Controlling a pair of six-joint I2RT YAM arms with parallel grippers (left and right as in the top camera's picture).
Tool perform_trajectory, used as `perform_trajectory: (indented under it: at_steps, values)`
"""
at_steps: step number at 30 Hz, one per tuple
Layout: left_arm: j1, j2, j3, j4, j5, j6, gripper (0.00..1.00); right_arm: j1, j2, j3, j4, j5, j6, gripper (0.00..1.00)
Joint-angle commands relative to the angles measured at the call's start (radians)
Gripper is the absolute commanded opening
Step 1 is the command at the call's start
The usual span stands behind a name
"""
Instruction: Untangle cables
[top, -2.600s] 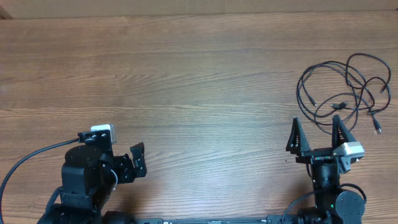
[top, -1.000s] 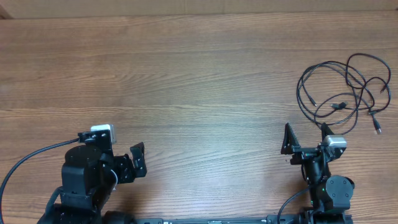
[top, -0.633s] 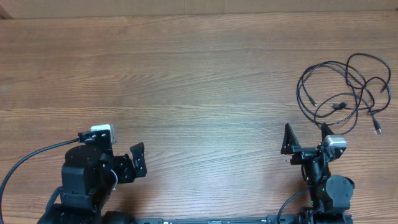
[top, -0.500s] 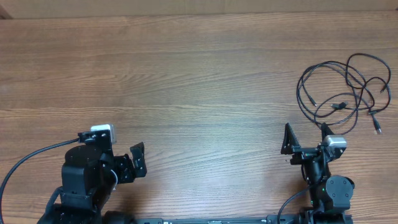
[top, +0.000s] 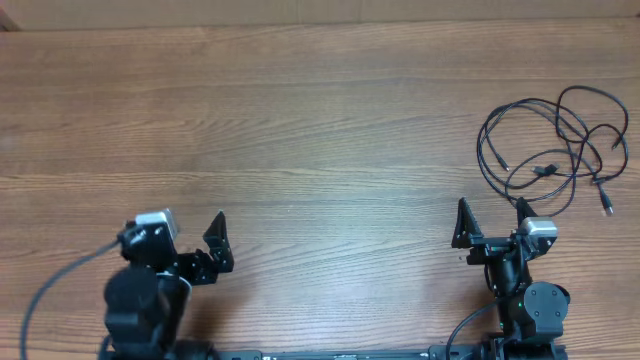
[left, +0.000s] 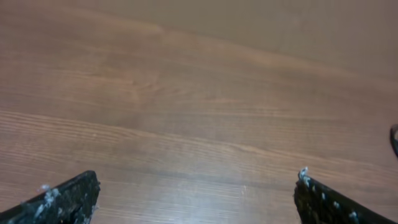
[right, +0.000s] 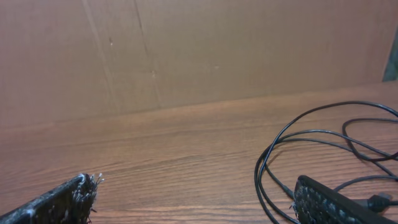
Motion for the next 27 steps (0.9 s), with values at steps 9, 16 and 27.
perform_trajectory:
  at_steps: [9, 16, 27]
  values:
    - [0.013, -0.32, -0.417, 0.47, 0.033, 0.023, 0.99, -0.008, -0.008, -0.01, 0.007, -0.006, -0.002, 1.0]
    - [0.024, -0.321, -0.551, 0.794, -0.006, 0.097, 1.0, -0.008, -0.008, -0.01, 0.007, -0.006, -0.002, 1.0]
    - [0.024, -0.321, -0.576, 0.614, -0.007, 0.22, 0.99, -0.008, -0.008, -0.01, 0.007, -0.006, -0.002, 1.0]
